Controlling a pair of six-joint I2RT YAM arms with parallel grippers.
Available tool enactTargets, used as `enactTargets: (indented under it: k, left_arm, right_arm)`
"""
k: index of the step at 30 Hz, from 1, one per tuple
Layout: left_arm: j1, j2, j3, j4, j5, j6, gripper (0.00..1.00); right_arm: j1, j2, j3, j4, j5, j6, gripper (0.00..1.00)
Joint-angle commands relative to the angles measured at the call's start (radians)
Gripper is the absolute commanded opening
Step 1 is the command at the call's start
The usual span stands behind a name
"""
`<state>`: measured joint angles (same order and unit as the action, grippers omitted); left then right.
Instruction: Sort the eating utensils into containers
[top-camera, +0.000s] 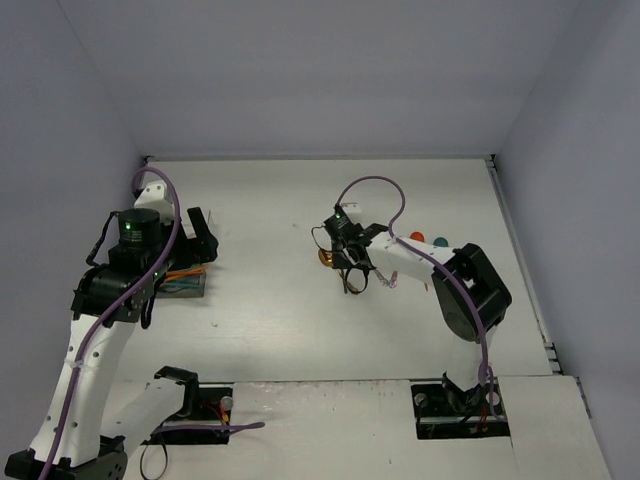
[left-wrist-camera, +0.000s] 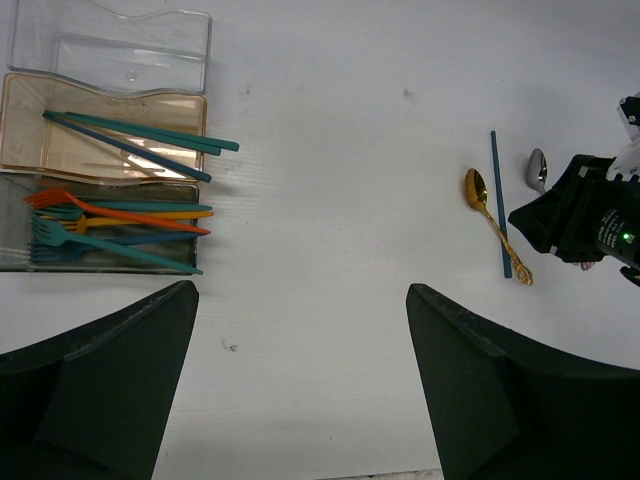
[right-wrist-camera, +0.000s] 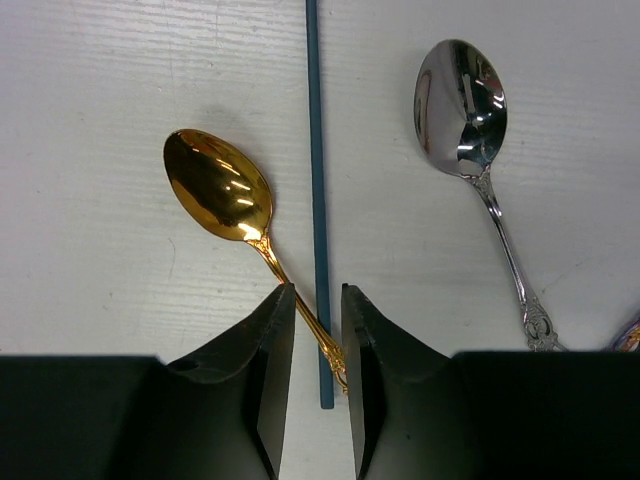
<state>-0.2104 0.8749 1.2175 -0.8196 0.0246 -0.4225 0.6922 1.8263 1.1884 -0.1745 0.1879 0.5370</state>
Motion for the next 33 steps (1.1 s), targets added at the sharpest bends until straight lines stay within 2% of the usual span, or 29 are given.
enactTargets:
  k: [1,8,14,17,19,21,33]
  left_arm:
    - [-0.01,-0.004,0.01,0.034,-0.003,0.015,0.83]
    - [-0.012,0.002,0.004,0.035,0.01,0.013,0.83]
    - [-0.014,0.012,0.013,0.034,0.025,0.013,0.83]
    - [-0.014,0.015,0.012,0.037,0.038,0.013,0.83]
    - [-0.014,0.019,0.01,0.037,0.052,0.012,0.83]
    - [-0.014,0.029,0.01,0.037,0.08,0.01,0.83]
    - [-0.024,0.053,0.022,0.076,0.257,0.004,0.83]
  right_arm:
    - [-0.013,0.022,0.048,0.017,0.038,-0.031,0.22]
    - [-0.012,0.083,0.019,0.031,0.016,-0.029,0.22]
    - [-0.005,0.058,-0.056,0.033,0.018,-0.005,0.21]
    - [-0.003,0.027,-0.125,0.032,0.02,0.026,0.14]
    - [-0.003,0.015,-0.155,0.032,0.025,0.036,0.04]
    - [-0.004,0.003,-0.176,0.031,0.042,0.034,0.0]
    - [-0.013,-0.101,0.009,0.033,0.135,-0.137,0.0]
